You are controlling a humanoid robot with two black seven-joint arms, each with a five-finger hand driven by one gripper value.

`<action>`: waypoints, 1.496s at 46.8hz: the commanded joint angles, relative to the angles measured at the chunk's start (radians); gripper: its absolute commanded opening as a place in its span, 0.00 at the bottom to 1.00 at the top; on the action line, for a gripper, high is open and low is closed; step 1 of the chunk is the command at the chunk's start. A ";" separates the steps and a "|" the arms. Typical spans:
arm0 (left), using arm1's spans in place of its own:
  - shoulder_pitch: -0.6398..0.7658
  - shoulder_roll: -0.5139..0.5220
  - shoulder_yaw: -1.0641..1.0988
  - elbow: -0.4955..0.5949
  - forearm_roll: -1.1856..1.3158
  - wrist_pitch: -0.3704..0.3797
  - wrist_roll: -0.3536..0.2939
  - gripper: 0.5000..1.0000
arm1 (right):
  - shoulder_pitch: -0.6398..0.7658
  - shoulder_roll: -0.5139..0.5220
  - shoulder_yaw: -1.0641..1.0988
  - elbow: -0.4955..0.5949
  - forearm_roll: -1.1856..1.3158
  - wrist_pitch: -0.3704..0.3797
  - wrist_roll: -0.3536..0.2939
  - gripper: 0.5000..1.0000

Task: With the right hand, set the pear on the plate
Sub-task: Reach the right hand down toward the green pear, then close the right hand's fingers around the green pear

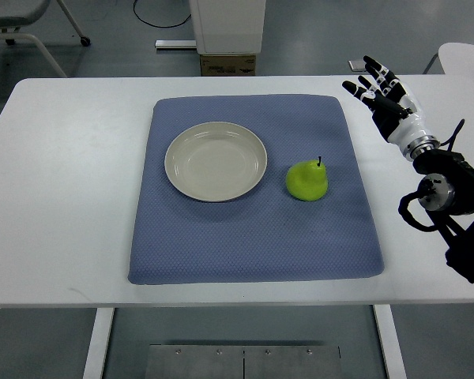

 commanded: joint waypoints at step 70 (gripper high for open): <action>-0.001 0.000 0.001 0.000 0.000 0.000 0.000 1.00 | 0.211 -0.257 -0.892 0.245 -0.084 -0.148 0.293 0.96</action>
